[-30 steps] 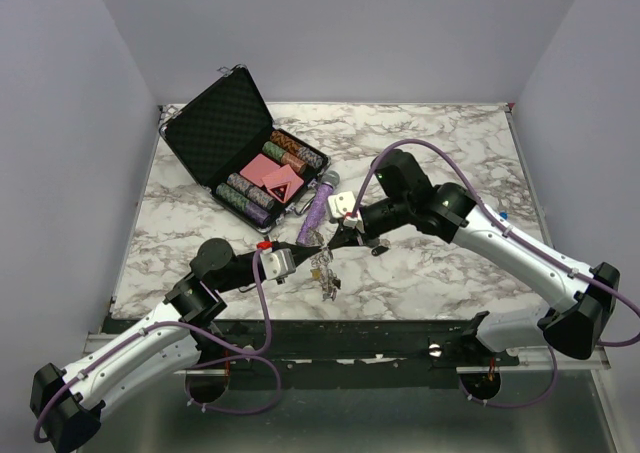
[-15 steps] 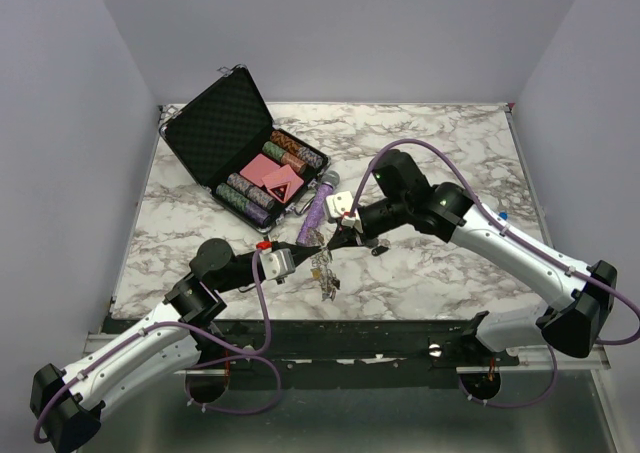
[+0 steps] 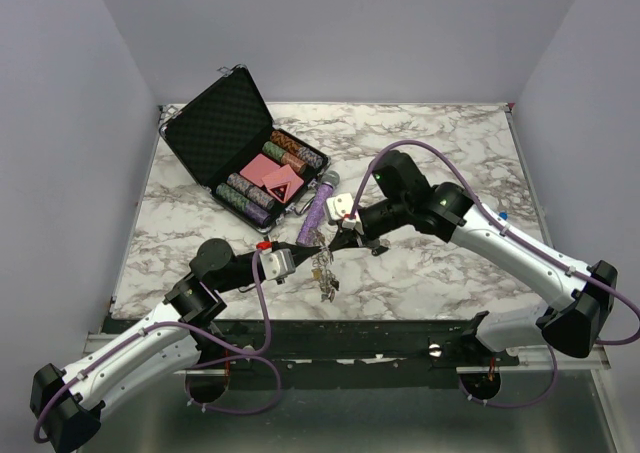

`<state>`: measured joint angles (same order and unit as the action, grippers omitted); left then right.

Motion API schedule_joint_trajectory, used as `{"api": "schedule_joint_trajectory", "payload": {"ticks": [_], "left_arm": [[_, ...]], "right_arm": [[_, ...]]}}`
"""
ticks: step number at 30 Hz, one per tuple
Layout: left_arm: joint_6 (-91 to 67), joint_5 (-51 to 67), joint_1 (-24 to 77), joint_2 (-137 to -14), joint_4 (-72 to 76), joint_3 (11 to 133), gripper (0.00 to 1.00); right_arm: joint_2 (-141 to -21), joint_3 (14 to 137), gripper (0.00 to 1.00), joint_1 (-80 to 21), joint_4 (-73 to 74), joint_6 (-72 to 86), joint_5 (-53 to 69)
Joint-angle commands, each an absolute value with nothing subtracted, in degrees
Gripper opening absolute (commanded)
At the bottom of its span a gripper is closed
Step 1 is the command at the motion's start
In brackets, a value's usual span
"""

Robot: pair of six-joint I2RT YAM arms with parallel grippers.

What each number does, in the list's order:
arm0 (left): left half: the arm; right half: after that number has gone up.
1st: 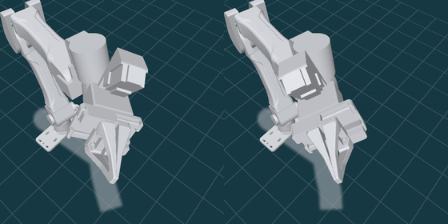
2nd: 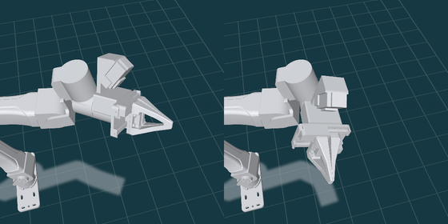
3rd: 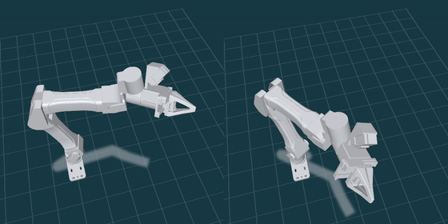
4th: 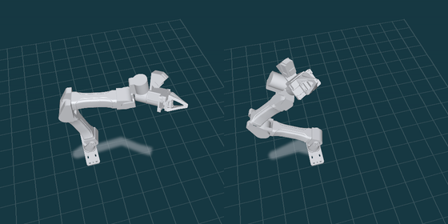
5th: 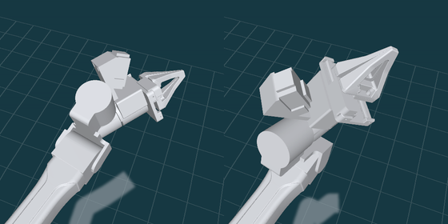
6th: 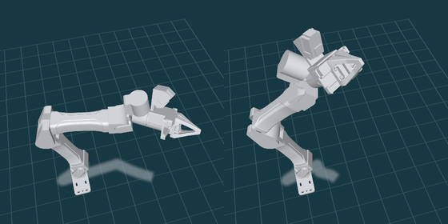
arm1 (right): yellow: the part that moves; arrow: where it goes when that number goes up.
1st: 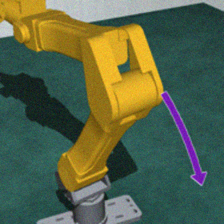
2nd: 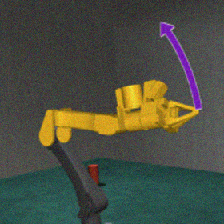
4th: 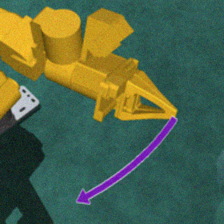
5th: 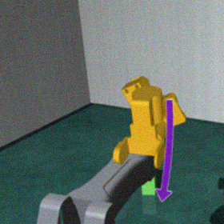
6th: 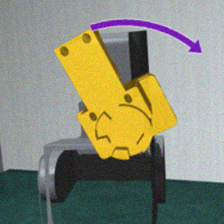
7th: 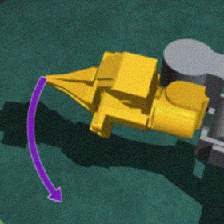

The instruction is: Put the keys on the keyring

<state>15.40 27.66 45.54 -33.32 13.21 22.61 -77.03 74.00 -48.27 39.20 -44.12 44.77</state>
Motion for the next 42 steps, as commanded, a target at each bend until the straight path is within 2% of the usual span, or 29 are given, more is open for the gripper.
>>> {"api": "schedule_joint_trajectory", "payload": {"ticks": [1, 42], "left_arm": [[15.91, 27.95, 45.7, -32.7, 15.64, 24.34, 0.0], [15.73, 27.95, 45.62, -32.52, 15.64, 24.35, 0.0]], "right_arm": [[-75.67, 76.29, 0.0, -47.99, 40.52, -45.17, 43.16], [-76.64, 76.2, 0.0, -48.08, 40.43, -45.88, 45.79]]}}
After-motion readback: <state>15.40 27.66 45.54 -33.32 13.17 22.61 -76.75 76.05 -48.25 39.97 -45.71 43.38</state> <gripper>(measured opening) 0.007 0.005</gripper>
